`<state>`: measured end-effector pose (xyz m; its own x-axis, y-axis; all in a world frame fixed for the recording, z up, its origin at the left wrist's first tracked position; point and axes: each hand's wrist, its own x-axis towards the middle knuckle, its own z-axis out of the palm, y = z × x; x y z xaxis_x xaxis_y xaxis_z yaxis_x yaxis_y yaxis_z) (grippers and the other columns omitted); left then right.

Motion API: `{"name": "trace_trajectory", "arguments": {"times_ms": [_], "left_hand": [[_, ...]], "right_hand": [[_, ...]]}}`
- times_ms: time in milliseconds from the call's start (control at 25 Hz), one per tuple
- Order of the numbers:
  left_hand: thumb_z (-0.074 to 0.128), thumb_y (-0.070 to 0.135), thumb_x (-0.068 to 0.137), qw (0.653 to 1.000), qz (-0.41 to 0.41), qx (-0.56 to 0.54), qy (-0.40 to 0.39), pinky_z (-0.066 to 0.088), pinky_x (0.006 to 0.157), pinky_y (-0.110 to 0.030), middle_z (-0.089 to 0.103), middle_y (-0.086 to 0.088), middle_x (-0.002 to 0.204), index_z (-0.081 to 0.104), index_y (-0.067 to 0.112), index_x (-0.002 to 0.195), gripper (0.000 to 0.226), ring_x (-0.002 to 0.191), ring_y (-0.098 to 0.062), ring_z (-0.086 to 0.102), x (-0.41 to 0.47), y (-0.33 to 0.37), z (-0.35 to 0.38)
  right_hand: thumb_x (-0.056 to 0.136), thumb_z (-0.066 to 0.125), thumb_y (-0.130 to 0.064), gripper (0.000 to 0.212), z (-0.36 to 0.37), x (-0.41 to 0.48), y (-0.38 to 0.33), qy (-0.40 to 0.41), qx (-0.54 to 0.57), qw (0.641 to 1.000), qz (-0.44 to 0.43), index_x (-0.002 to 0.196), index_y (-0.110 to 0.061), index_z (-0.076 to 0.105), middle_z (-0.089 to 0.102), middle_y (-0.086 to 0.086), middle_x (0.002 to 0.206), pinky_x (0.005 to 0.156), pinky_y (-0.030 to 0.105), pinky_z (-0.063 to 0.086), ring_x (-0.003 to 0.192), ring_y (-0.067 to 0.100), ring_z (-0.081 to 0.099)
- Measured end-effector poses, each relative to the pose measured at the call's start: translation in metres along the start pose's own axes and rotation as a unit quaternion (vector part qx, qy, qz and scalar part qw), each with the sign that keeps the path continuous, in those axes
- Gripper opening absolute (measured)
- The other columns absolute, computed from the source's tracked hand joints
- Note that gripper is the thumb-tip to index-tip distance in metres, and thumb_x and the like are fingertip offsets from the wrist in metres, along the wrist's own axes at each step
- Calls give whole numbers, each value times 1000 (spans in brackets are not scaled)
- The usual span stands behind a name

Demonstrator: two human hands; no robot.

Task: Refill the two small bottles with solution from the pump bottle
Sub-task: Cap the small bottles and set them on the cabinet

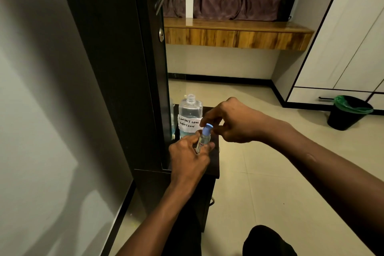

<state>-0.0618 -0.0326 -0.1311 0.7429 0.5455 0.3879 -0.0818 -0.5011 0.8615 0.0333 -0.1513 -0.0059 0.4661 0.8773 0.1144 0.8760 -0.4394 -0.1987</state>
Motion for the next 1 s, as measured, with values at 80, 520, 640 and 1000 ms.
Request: {"name": "trace_trajectory", "arguments": {"times_ms": [80, 520, 640, 1000], "left_hand": [[85, 29, 82, 1000, -4, -12, -1, 63, 73, -29, 76, 9, 90, 78, 20, 113, 33, 77, -4, 71, -1, -2, 3], [85, 25, 83, 1000, 0, -8, -14, 55, 64, -9, 72, 15, 83, 78, 27, 107, 26, 72, 8, 67, -1, -3, -1], [84, 24, 84, 1000, 5, 4, -14, 51, 59, -7, 71, 13, 78, 79, 22, 98, 15, 73, 9, 66, 0, -2, -3], [81, 13, 86, 1000, -1, -24, -6, 47, 60, -2, 73, 9, 83, 76, 18, 118, 33, 72, 11, 67, 5, -17, -8]], "right_hand": [[89, 74, -27, 20, 6, 5, 2, 28, -25, 999, 0, 106, -19, 80, 79, 0, 91, 75, 40, 60, 78, 15, 70], [92, 72, -35, 22, 13, 11, 0, 24, -26, 999, 9, 103, -18, 80, 70, -5, 74, 60, 26, 49, 60, 8, 59], [94, 63, -56, 43, 13, 15, 1, 36, -16, 998, 40, 92, -16, 79, 65, -6, 63, 52, 22, 41, 51, 9, 55], [86, 76, -32, 20, 29, 28, -5, 16, -19, 999, 38, 97, -15, 78, 70, 1, 76, 66, 36, 57, 67, 14, 62]]}}
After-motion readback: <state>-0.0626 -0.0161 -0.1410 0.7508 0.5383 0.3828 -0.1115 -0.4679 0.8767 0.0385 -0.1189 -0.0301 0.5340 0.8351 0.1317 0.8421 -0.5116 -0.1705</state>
